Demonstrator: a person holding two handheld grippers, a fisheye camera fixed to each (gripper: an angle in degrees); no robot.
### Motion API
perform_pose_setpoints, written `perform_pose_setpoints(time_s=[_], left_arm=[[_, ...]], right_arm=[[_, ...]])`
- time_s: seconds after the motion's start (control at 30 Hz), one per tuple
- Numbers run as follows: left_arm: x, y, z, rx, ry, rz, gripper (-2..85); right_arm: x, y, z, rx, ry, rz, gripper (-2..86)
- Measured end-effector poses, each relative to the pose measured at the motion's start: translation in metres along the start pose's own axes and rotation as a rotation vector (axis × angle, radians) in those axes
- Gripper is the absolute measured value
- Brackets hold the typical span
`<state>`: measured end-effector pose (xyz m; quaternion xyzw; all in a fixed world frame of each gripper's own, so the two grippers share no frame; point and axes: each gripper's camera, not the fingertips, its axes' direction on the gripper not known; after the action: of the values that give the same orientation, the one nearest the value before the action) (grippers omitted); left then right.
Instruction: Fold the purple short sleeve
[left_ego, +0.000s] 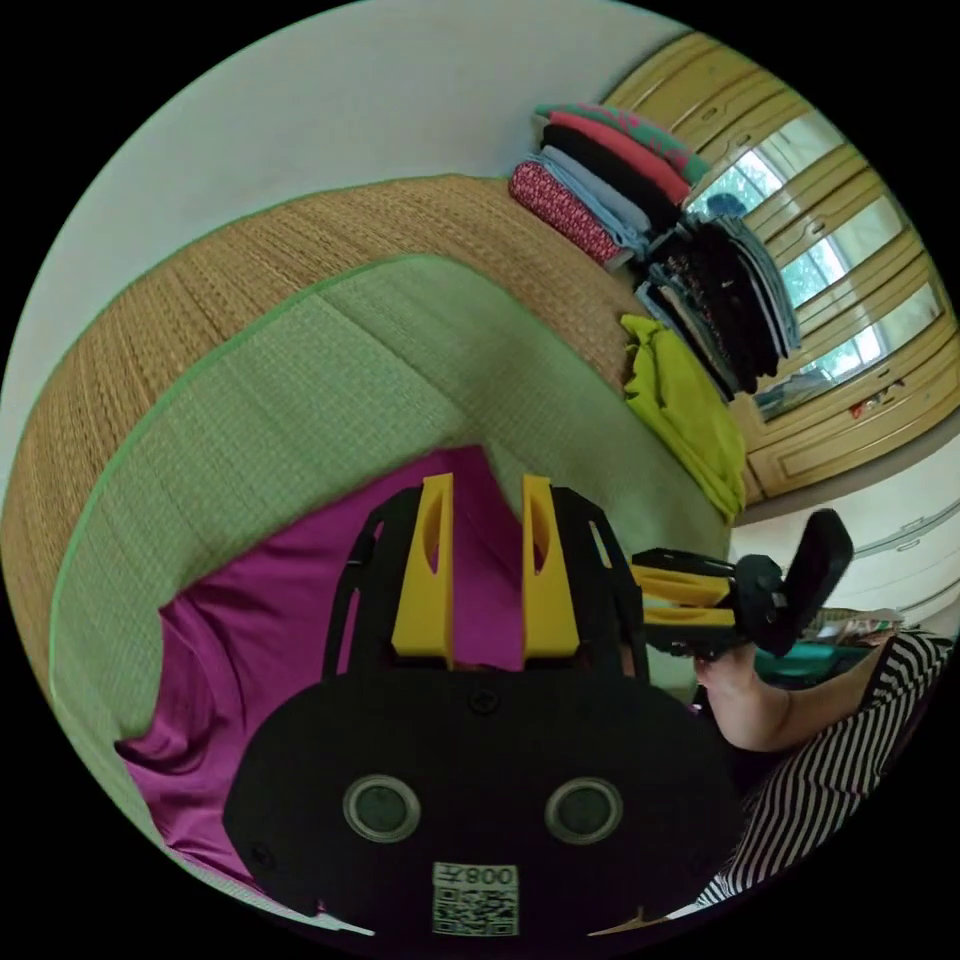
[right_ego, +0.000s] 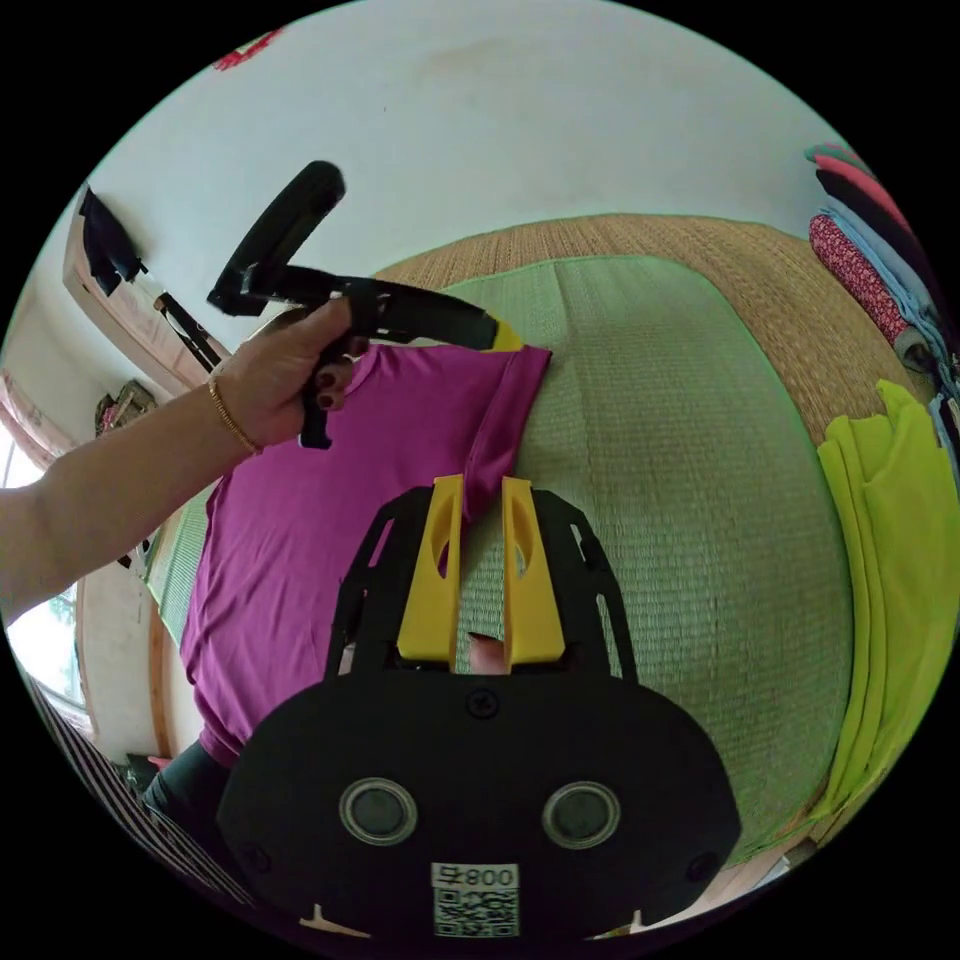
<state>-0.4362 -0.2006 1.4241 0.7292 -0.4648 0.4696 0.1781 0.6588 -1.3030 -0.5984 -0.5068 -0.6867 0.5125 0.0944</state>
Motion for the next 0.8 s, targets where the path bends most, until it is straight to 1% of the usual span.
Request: perform_pose_setpoints(time_s=[0.13,0.23,0.37,0.47,0.67,0.8], left_arm=[[0.022,-0.035,0.022,-0.05,-0.086,0.051,8.0],[0.034,-0.054,0.034,-0.103,-0.145,0.086,5.7],[0.046,-0.067,0.035,-0.115,-0.21,0.128,2.9],[0.043,-0.074,0.03,-0.104,-0.177,0.101,1.9],[0.02,-0.063,-0.021,0.045,-0.05,0.024,1.3],[-0.02,-0.039,-0.048,0.108,0.061,-0.107,1.2]], right_arm=[[-0.003,-0.001,0.015,-0.042,0.046,-0.017,6.1],[-0.002,-0.005,0.018,-0.052,0.011,-0.02,4.7],[0.0,-0.011,0.022,-0.059,-0.018,-0.015,3.6],[0.004,-0.013,0.024,-0.055,-0.042,-0.014,3.2],[-0.01,-0.016,0.005,0.037,-0.053,-0.11,2.9],[-0.025,-0.021,0.003,0.056,-0.082,-0.195,3.0]])
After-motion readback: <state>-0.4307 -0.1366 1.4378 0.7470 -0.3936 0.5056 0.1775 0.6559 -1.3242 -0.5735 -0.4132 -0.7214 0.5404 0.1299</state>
